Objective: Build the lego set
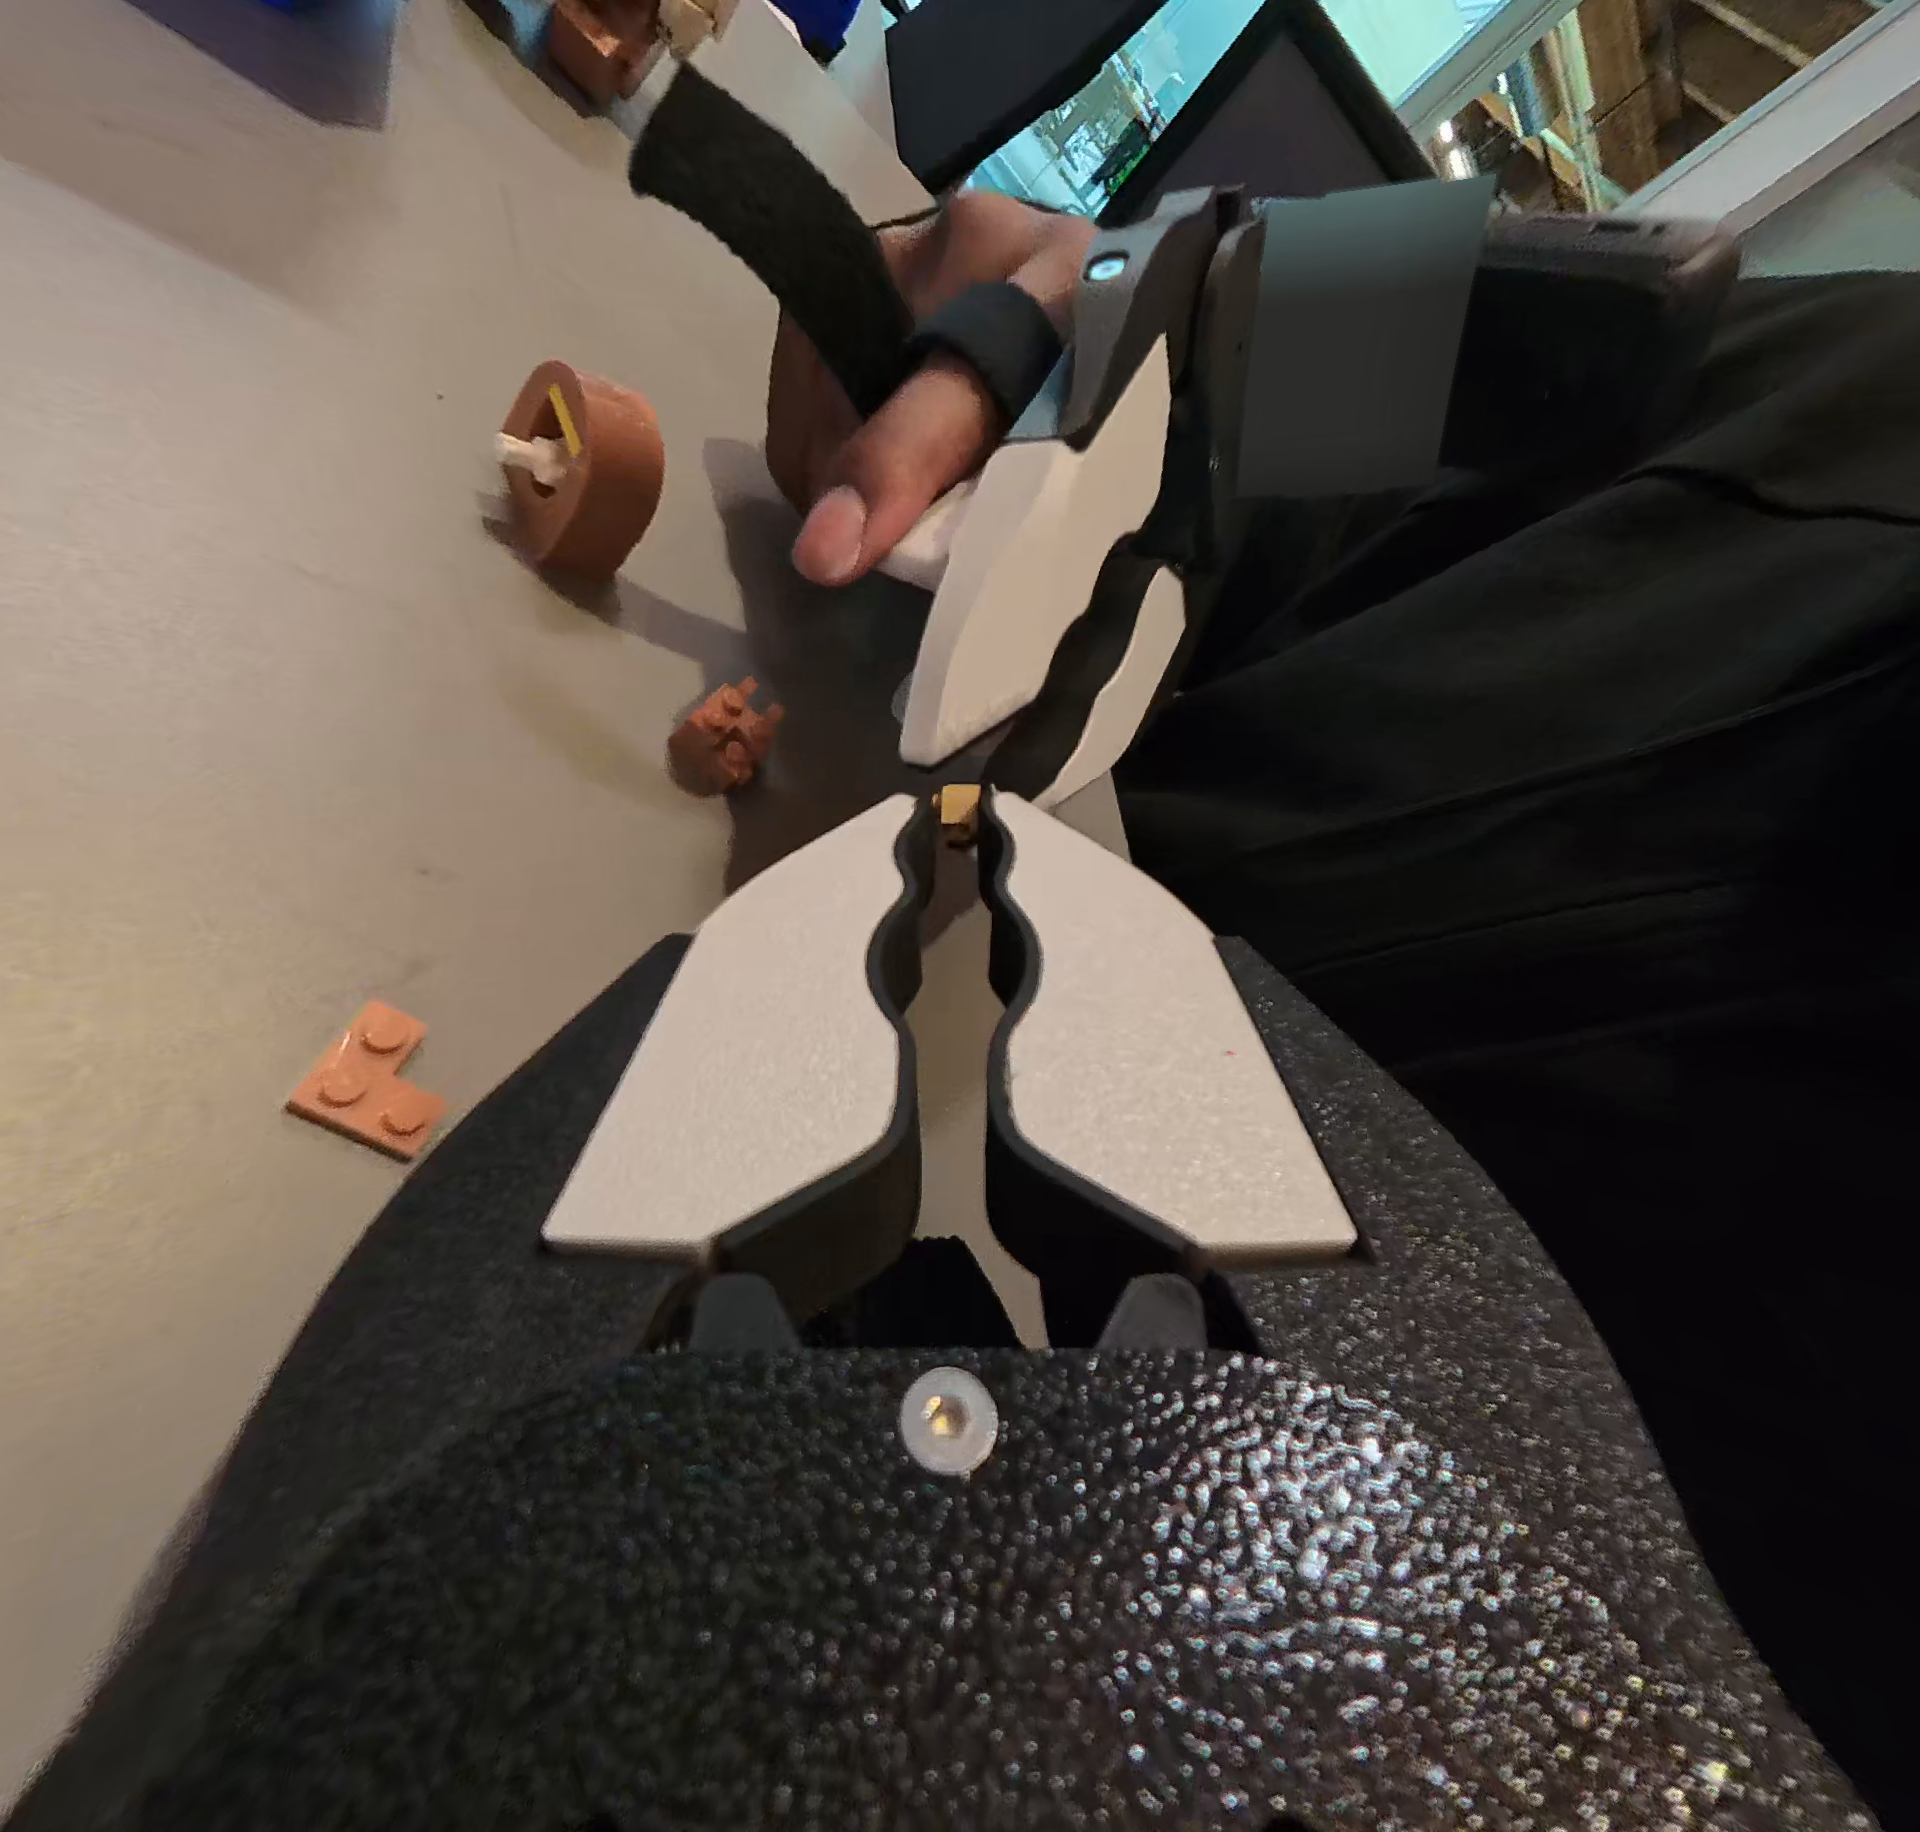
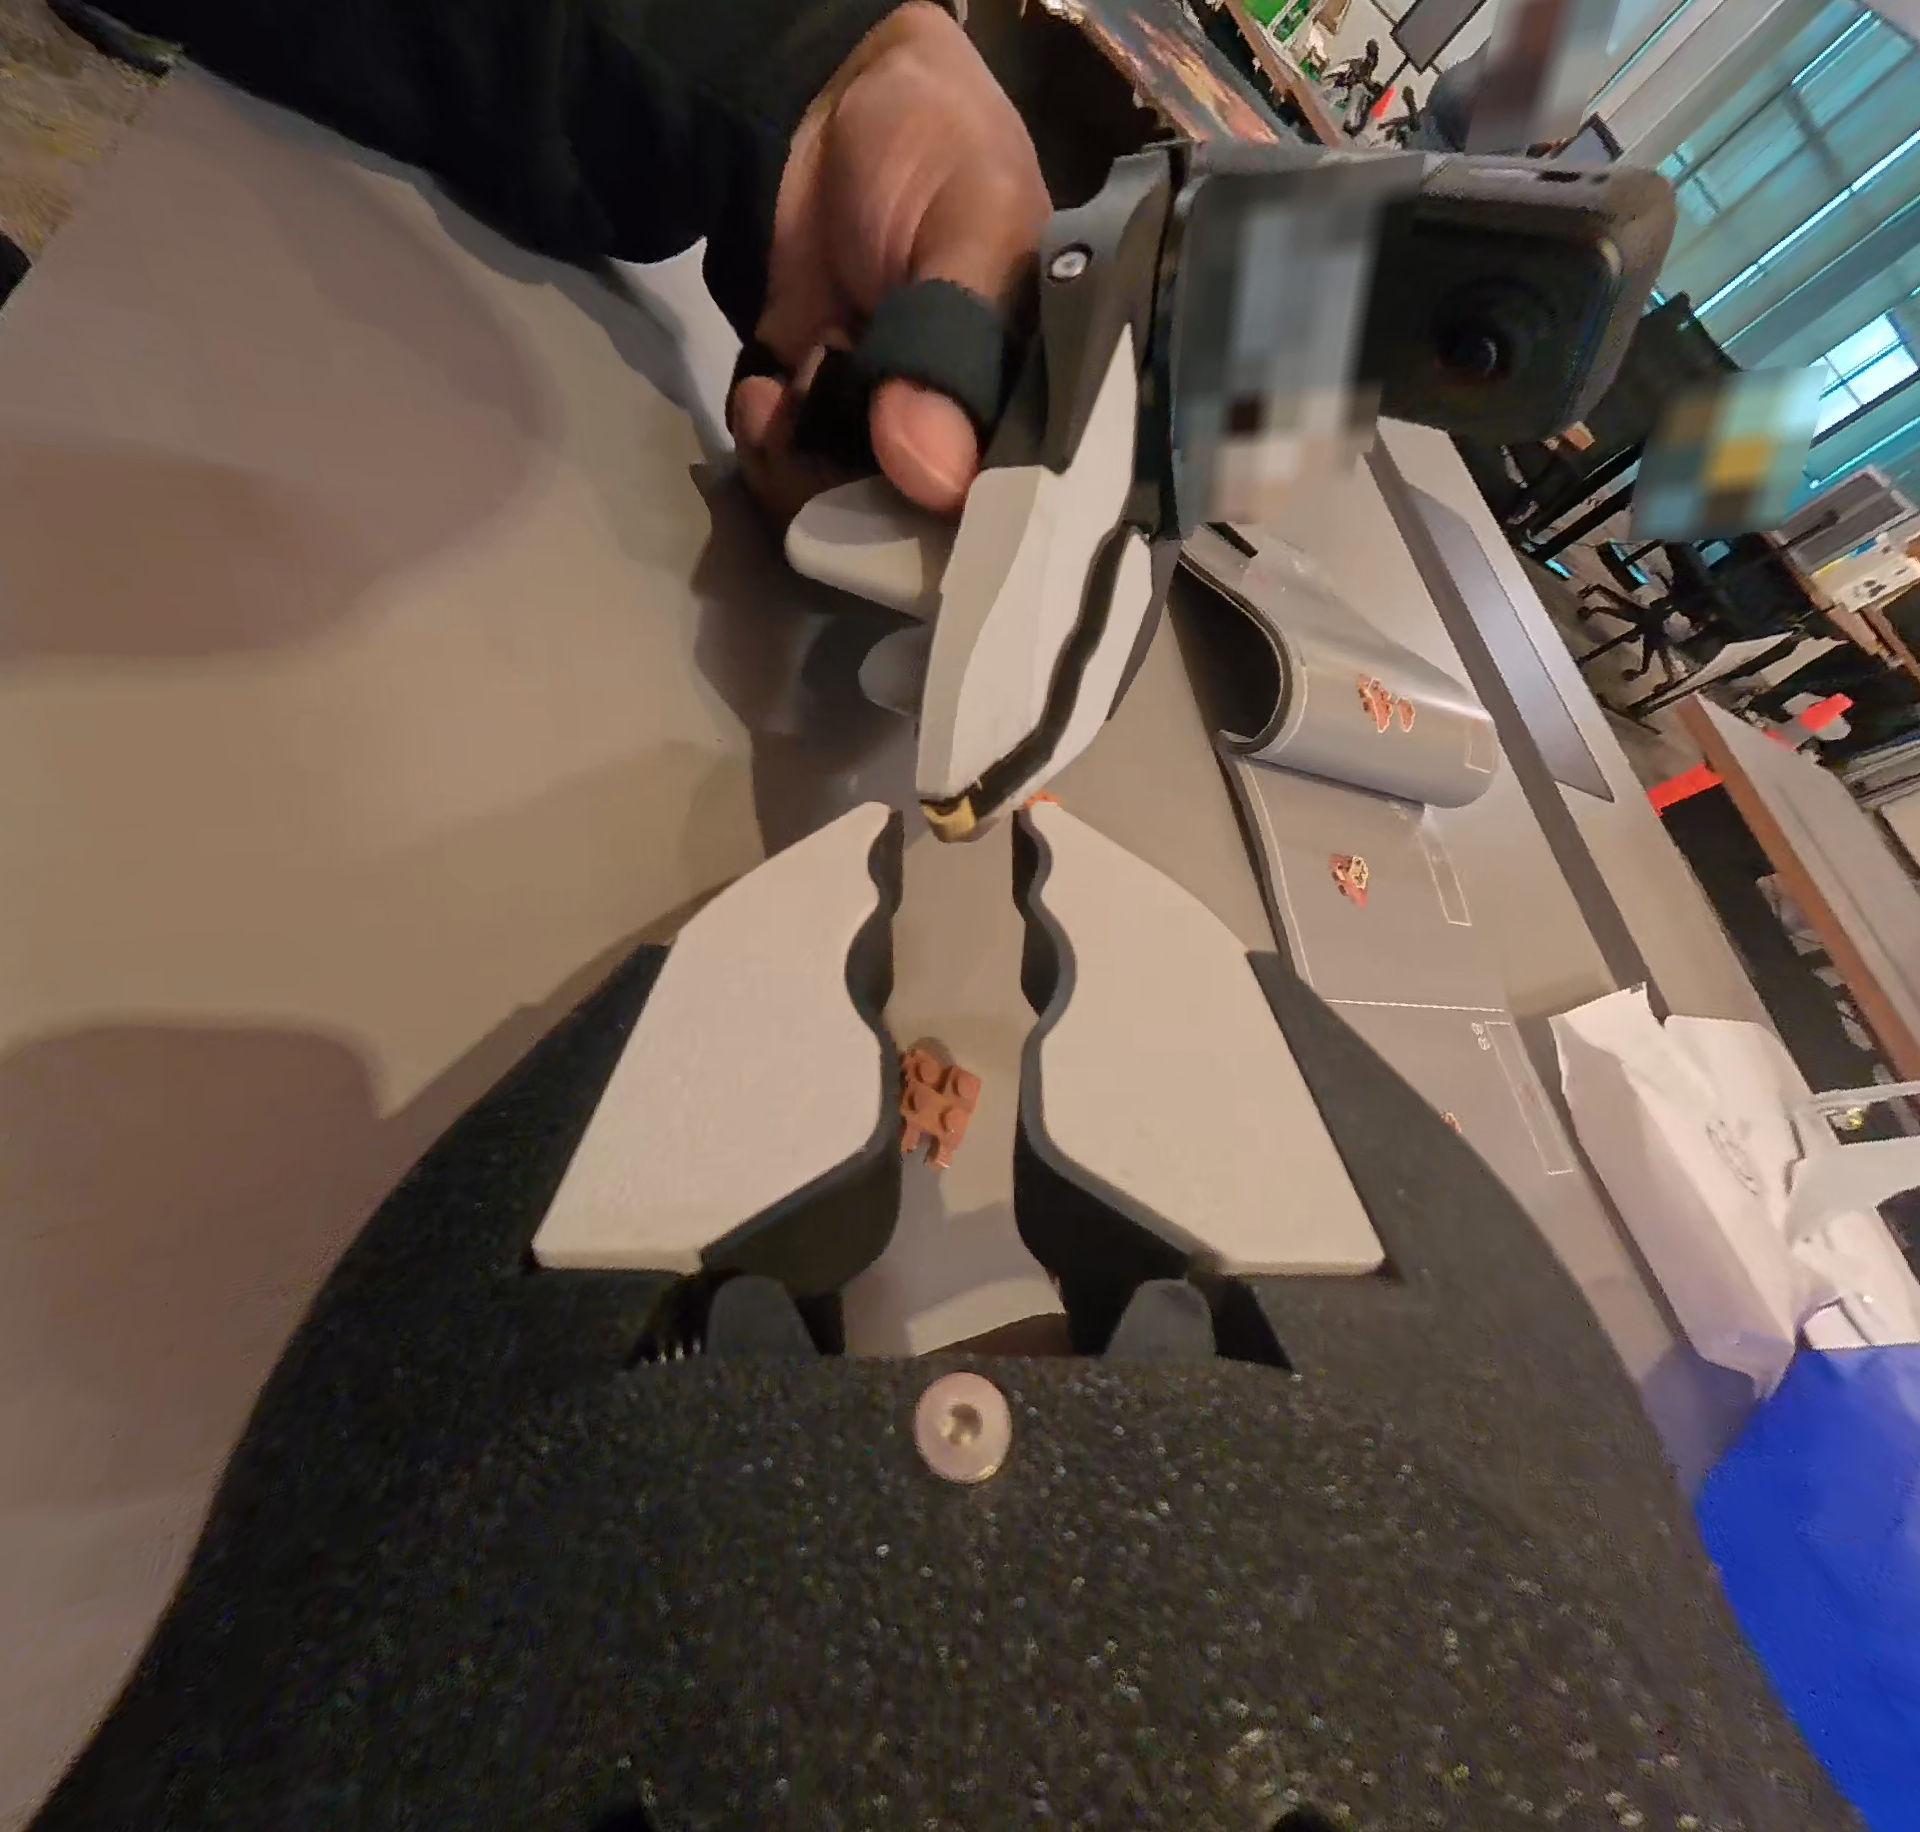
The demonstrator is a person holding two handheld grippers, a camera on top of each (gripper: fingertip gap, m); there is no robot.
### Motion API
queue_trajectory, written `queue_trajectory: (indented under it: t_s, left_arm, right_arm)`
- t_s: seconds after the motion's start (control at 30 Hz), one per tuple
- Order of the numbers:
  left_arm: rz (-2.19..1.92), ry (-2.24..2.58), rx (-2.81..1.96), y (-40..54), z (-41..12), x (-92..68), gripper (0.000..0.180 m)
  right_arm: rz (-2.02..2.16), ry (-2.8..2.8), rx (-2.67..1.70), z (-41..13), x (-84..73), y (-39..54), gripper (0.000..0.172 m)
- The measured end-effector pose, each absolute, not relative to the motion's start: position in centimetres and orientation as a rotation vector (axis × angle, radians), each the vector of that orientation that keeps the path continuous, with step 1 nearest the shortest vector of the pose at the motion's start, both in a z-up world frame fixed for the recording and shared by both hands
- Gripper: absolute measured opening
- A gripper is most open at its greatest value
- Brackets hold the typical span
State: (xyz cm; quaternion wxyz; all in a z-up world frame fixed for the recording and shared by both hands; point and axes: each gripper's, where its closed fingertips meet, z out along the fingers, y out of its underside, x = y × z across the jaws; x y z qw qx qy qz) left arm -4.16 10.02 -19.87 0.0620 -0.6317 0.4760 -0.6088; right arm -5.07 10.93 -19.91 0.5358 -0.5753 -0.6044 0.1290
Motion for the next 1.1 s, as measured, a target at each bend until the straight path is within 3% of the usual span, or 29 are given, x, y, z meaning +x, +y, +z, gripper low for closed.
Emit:
queue_trajectory:
  t_s: [0.1, 0.4, 0.57, 0.77, 1.1]
  left_arm:
    - [-1.836, 1.432, -1.922, 10.1, -20.0, -4.1, 0.007]
    - [-1.851, 1.391, -1.795, 11.1, -18.6, -4.3, 0.010]
    - [-1.488, 1.463, -1.559, 12.7, -18.0, -4.4, 0.011]
    - [-1.985, 1.190, -1.762, 11.7, -16.9, -3.5, 0.010]
    - [-2.050, 1.066, -1.842, 12.0, -17.2, -3.1, 0.013]
  right_arm:
    - [0.293, -1.442, -1.355, -20.0, -5.2, 10.9, 0.010]
    - [0.335, -1.335, -1.407, -19.3, -4.3, 11.8, 0.009]
    - [0.383, -1.243, -1.404, -18.2, -3.6, 12.2, 0.009]
    - [0.136, -1.298, -1.233, -18.1, -3.8, 12.4, 0.009]
    - [-0.012, -1.257, -1.114, -16.8, -3.7, 12.9, 0.009]
